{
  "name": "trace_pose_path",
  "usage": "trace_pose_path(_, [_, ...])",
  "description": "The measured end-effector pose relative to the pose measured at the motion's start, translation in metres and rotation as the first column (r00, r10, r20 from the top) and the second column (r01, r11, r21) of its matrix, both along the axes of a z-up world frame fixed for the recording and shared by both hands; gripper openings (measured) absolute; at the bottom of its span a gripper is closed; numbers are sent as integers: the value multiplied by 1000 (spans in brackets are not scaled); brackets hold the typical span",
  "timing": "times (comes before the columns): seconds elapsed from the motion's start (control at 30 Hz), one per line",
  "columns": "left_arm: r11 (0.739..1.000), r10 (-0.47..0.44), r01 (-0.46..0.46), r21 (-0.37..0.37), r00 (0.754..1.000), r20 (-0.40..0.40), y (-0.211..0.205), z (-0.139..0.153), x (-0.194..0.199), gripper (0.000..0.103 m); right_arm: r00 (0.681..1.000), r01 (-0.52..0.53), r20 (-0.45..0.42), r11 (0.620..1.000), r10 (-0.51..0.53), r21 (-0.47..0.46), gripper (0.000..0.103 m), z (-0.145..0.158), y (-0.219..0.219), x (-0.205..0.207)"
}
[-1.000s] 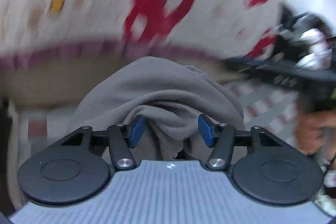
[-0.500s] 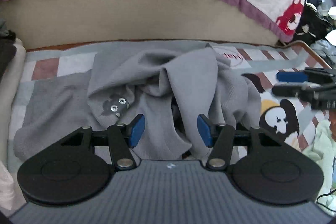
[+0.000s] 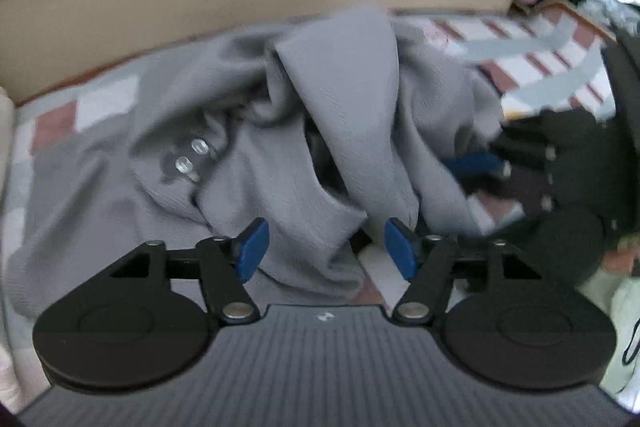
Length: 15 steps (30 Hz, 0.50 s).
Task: Fold clothes
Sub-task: 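Grasp the shirt hem with both grippers and spread it flat on the rug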
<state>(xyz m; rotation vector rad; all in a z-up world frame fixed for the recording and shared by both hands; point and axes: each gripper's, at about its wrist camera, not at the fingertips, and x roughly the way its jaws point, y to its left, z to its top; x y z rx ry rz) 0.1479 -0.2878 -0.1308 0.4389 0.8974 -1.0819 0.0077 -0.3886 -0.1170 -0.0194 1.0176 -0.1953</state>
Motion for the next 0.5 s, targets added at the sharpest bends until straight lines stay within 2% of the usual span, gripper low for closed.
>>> trace_pose_path(0.03, [1000, -12, 12, 21, 1000, 2, -4, -5, -1, 66, 1000, 4, 15, 1000, -4, 6, 46, 0, -5, 0])
trace_pose_path(0.07, [999, -23, 23, 42, 1000, 6, -7, -9, -2, 66, 999, 10, 31, 1000, -10, 19, 22, 1, -11, 0])
trace_pose_path(0.1, [998, -26, 24, 55, 999, 37, -10, -11, -3, 66, 998, 27, 55, 998, -30, 57, 11, 7, -20, -3])
trace_pose_path(0.13, [998, -32, 29, 51, 998, 57, -11, -11, -3, 65, 994, 57, 88, 993, -66, 104, 10, 13, -30, -8])
trace_pose_path(0.17, [998, -38, 34, 47, 996, 76, -12, -10, -3, 56, 988, 85, 118, 985, -103, 148, 10, 20, -40, -13])
trace_pose_path(0.2, [998, -42, 38, 44, 995, 95, -13, -10, -3, 41, 980, 113, 143, 978, -139, 173, 8, 26, -49, -19])
trace_pose_path(0.23, [999, -27, 22, 49, 994, 104, -13, -9, 0, 4, 972, 143, 156, 973, -173, 183, 6, 31, -57, -25])
trace_pose_path(0.27, [999, -12, 6, 51, 993, 115, -12, -8, 2, 6, 966, 175, 160, 969, -203, 172, 2, 36, -63, -31])
trace_pose_path(0.37, [996, 83, -67, -65, 959, 270, 6, 19, -1, 5, 949, 254, 175, 965, -261, 58, 1, 48, -78, -48])
trace_pose_path(0.4, [990, 113, -80, -119, 948, 299, 15, 34, -3, 5, 936, 298, 188, 954, -296, 22, 1, 57, -86, -54])
trace_pose_path(0.47, [968, 175, -124, -219, 957, 231, 35, 63, 1, 5, 904, 384, 218, 922, -368, -37, 1, 75, -103, -67])
trace_pose_path(0.5, [954, 190, -151, -260, 973, 131, 45, 74, 8, 5, 878, 433, 239, 901, -415, -23, 1, 86, -115, -74])
